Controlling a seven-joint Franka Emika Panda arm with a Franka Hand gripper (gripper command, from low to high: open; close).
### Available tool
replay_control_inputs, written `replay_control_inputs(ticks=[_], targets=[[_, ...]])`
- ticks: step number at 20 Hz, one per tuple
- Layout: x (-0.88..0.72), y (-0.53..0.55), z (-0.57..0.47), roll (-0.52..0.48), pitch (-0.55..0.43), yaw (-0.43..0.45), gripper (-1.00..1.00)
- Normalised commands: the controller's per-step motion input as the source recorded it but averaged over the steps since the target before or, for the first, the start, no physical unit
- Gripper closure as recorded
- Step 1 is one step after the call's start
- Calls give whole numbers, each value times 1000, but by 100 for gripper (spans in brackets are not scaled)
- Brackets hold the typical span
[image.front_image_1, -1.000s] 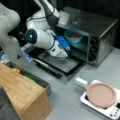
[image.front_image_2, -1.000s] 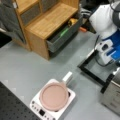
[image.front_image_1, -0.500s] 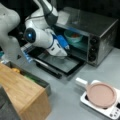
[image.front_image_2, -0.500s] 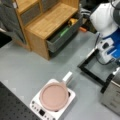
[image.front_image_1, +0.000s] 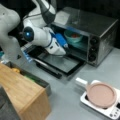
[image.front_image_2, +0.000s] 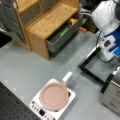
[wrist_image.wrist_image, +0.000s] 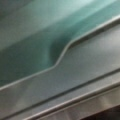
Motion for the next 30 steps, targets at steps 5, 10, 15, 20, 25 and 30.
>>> replay_control_inputs(ticks=[5, 10, 15, 20, 25, 30], targets=[[-431, 182, 54, -138, -37, -177, -100], [-422, 209, -15, -145, -61, -167, -100], [-379, 264, -89, -108, -86, -174, -100], [-271, 223, -156, -65, -114, -222, -100], [-196, 123, -186, -14, -131, -239, -100], [-194, 78, -162, 36, -123, -202, -100]])
